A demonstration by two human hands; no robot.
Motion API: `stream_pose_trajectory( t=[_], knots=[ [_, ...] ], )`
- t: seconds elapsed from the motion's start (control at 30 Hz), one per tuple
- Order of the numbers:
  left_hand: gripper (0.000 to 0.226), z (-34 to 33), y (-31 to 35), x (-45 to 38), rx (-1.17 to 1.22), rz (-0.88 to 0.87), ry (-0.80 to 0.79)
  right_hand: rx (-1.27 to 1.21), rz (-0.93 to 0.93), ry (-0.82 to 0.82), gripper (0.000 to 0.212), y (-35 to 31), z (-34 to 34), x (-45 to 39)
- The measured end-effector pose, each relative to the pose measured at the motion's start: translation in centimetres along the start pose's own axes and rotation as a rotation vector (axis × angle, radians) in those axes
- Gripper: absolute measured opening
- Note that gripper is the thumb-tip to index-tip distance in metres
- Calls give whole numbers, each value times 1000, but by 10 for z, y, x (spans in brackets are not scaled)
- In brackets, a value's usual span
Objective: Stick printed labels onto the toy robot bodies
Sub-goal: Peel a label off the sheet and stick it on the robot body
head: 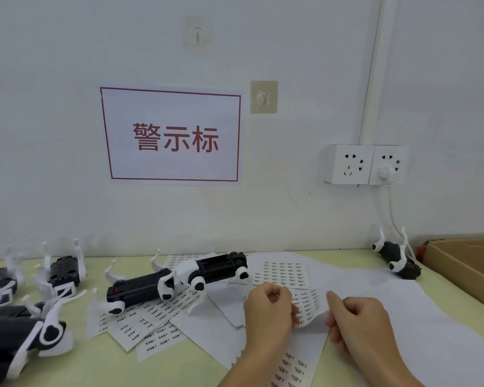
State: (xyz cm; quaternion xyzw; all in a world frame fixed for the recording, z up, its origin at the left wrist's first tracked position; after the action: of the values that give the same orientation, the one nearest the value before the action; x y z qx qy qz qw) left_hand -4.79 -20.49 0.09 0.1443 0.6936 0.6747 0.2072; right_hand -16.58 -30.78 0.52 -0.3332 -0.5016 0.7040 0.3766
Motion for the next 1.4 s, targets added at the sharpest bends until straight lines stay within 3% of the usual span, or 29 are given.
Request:
stream_pose_trajectory(
  t=[0.2,0.47,0.73,1.1,1.4],
  knots=[
    [21,1,1,0,1,-23,17,-130,70,-137,58,-8,-1,7],
    [22,4,2,0,66,6,53,-422,42,-77,41,-8,7,4],
    [22,3,3,2,36,-19,39,-295,33,-36,24,-1,4,-1],
    [22,-2,-1,2,-138,-152,-57,4,197,-286,37,-12,-13,17],
    [25,-5,-3,2,-178,-198,-92,127,240,-352,43,-14,-15,21]
  ],
)
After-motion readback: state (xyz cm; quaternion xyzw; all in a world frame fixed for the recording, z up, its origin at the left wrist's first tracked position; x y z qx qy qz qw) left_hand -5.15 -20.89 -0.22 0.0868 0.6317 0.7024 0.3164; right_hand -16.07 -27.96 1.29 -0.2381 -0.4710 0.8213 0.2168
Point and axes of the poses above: each hand's wrist, its own x-axis away from the middle knuckle, its own z-axis out of the back of the hand, y = z × x, the point moved 3 cm from there along -x, towards the middle knuckle, and after that the axes turned 4 degrees about -z, right-handed, at the moved point
